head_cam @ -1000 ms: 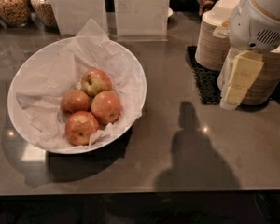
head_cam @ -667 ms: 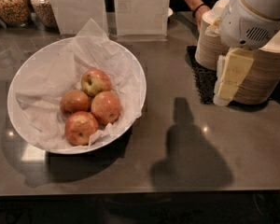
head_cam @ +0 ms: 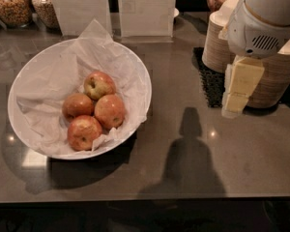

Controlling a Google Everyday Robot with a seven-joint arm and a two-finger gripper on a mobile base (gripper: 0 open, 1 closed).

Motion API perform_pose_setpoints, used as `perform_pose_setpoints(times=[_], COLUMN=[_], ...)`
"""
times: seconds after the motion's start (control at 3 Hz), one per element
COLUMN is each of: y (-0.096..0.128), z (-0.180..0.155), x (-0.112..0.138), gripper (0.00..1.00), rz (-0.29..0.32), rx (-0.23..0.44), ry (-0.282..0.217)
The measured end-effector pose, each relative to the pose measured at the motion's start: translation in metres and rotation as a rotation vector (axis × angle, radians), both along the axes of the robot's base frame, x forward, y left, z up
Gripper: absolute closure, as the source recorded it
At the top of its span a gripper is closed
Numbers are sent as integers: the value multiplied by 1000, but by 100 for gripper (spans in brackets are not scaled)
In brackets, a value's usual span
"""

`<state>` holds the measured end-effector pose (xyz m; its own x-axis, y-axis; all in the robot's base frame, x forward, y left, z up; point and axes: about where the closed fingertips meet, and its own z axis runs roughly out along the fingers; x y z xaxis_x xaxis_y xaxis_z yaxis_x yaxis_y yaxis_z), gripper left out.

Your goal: Pick apple from white bowl

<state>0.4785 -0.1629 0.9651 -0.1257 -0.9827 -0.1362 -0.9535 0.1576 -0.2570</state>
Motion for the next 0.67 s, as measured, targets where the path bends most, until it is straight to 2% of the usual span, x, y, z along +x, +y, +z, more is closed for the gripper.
perform_pose_setpoints(times=[0.33,0.67], y=[-14,-14], z=[0,0], x=[-8,-7], gripper=[0,0], rz=[-88,-87], rx=[-55,-54], ry=[-23,-23])
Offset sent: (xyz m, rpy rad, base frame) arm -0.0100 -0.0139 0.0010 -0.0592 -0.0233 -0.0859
